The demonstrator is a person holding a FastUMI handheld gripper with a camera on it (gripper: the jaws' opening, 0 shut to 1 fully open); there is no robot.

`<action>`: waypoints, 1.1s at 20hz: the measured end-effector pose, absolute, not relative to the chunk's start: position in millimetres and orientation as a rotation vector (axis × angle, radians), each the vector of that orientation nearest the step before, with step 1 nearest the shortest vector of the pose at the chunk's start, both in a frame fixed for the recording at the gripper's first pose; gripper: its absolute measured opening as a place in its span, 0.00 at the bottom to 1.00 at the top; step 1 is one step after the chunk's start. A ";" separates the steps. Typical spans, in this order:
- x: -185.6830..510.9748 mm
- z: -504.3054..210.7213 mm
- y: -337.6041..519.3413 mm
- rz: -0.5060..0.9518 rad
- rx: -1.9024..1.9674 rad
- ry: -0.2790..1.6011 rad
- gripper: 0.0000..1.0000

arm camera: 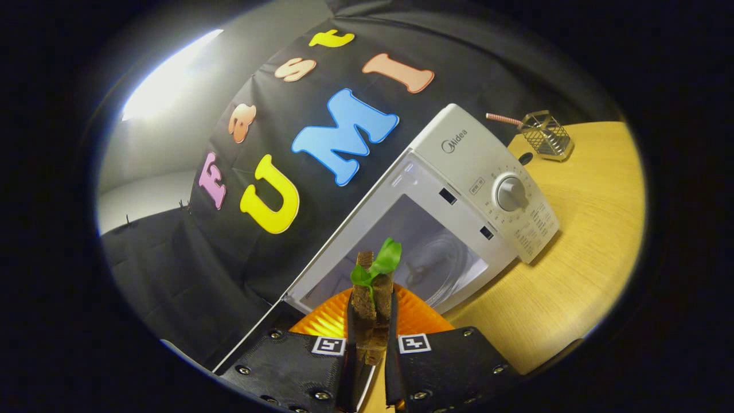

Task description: Open the microwave, put the food inside, and close the microwave door.

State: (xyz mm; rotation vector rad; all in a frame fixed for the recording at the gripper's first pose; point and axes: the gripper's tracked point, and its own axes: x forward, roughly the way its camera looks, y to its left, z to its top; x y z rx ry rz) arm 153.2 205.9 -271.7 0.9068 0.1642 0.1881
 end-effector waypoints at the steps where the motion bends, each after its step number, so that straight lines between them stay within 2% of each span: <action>1: 160.3 -275.0 206.1 0.171 0.916 0.164 0.19; 10: 219.7 -292.2 218.1 0.118 1.174 0.118 0.20; 22: 289.6 -348.1 219.8 -0.108 1.274 0.078 0.20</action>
